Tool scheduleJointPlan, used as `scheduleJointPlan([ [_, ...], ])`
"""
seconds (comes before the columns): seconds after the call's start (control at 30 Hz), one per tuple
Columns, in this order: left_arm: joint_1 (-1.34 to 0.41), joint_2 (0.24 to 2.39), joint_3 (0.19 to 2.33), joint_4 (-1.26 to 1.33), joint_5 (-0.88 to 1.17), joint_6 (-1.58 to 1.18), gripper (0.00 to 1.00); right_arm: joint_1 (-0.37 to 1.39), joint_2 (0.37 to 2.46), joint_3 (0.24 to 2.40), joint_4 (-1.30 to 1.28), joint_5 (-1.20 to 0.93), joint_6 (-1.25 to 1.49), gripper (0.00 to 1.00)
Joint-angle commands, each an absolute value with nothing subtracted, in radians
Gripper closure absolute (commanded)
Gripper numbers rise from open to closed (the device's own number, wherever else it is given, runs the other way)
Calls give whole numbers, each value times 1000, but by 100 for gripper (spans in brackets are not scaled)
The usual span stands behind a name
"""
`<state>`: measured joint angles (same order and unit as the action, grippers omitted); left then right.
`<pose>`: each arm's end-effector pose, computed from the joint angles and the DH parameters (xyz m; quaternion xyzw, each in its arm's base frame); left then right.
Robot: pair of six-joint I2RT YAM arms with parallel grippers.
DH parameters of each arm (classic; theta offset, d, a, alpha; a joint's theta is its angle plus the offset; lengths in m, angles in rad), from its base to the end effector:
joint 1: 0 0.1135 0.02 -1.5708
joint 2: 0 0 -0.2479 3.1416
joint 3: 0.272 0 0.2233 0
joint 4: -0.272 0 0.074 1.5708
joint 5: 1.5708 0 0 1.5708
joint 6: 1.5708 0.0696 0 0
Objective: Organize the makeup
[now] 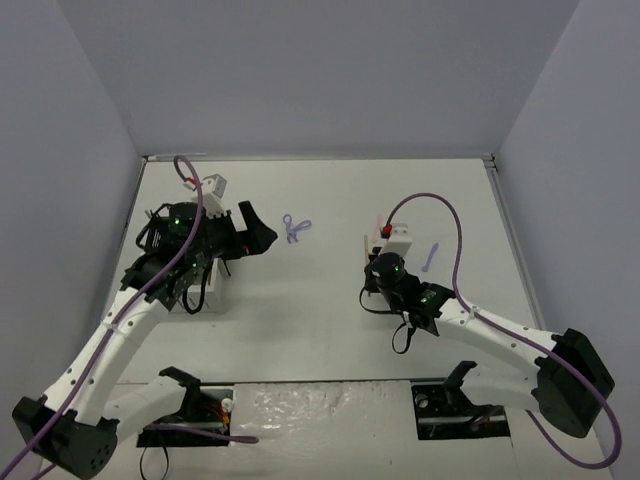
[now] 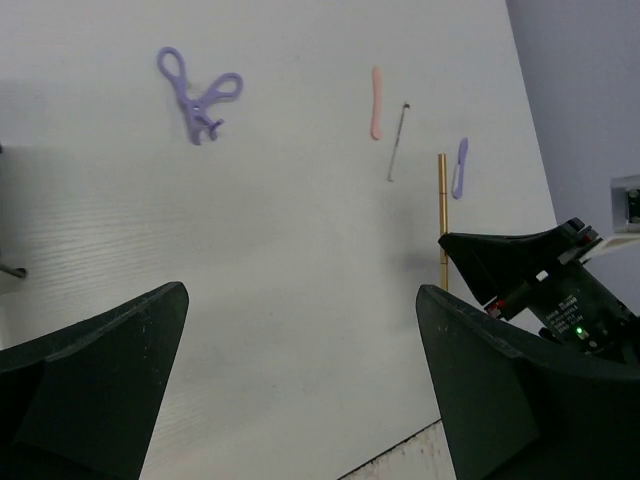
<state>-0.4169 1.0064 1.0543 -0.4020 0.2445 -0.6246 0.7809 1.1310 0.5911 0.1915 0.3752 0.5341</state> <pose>0.2054 -0.1094 0.3441 -0.0151 0.8173 -0.3690 0.4423 0.2028 0.1651 0.2313 0.0072 0.8116 0.2237 0.5396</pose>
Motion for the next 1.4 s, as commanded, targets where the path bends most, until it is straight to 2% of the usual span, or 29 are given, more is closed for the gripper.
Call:
scheduleJointPlan([
  [0.0,-521,1066,1131,-243,269,-698,3,843,1026,565,498,182,380,100],
  [0.3,-678,1169,1179,-167,204,-720,5,931,1048,593,734,-7,263,100],
  [0.5,-701,1205,1185,-144,183,-750,15,946,1080,613,777,-65,252,100],
  [0.6,-706,1201,1172,-127,178,-767,30,949,1092,618,784,-69,252,100],
  [0.83,-721,1201,1161,-121,169,-779,97,953,1104,615,810,-45,264,100],
  [0.93,-722,1199,1160,-124,168,-777,100,953,1108,619,815,-36,265,98],
  [1.0,-723,1194,1162,-129,162,-771,100,953,1108,625,816,-30,266,90],
  [1.03,-723,1189,1163,-134,154,-765,100,953,1107,627,815,-26,266,83],
  [1.07,-723,1183,1164,-143,142,-757,100,954,1106,630,810,-19,263,70],
  [1.13,-721,1167,1170,-178,96,-725,100,953,1106,640,786,5,260,36],
  [1.17,-720,1158,1176,-201,64,-705,100,953,1104,646,769,25,258,23],
  [1.23,-717,1137,1194,-252,-11,-660,100,953,1099,660,713,84,255,2],
  [1.37,-685,1054,1216,-400,-310,-553,100,948,1073,667,623,163,233,0],
])
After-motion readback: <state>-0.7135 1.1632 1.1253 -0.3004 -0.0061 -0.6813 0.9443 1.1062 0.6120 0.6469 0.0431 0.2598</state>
